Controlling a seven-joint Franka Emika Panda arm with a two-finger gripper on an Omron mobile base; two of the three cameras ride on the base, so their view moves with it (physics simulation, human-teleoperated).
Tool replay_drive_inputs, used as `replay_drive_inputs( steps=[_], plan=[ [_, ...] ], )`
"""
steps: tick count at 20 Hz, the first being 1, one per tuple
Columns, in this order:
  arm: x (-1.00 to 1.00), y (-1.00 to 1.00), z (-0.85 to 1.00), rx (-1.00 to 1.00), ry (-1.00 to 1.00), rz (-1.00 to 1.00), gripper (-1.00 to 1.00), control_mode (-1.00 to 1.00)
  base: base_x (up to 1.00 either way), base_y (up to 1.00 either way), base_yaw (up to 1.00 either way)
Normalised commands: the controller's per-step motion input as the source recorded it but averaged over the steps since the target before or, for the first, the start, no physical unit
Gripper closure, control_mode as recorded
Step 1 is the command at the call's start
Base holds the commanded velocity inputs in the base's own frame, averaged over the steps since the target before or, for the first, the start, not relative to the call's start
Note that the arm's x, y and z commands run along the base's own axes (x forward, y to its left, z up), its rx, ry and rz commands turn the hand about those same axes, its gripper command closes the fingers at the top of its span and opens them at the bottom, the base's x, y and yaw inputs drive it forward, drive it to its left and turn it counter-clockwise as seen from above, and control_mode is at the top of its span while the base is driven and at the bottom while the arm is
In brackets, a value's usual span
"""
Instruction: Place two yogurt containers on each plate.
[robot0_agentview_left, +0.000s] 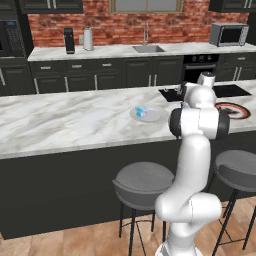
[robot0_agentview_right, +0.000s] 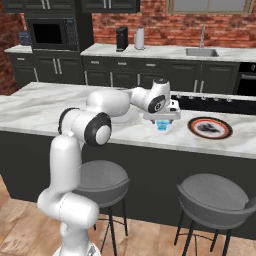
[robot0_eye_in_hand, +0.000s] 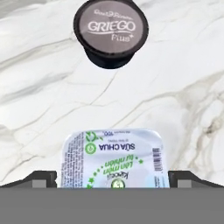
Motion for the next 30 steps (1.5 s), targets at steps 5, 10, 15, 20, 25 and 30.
replay_drive_inputs(
  steps=[5,10,15,20,25,30],
  plan=[
    [0.05,0.00,-0.09,0.00,0.00,0.00,-1.00,-1.00,0.00,0.00,0.00],
    [0.02,0.00,-0.09,0.00,0.00,0.00,-1.00,-1.00,0.00,0.00,0.00],
    [0.00,0.00,-0.07,0.00,0.00,0.00,-1.00,-1.00,0.00,0.00,0.00],
    [0.00,0.00,-0.07,0.00,0.01,0.00,1.00,-1.00,0.00,0.00,0.00],
    [0.00,0.00,-0.01,0.00,0.00,0.00,1.00,-1.00,0.00,0.00,0.00],
    [-0.01,0.05,0.26,0.00,0.00,-0.13,1.00,-1.00,0.00,0.00,0.00]
  ],
)
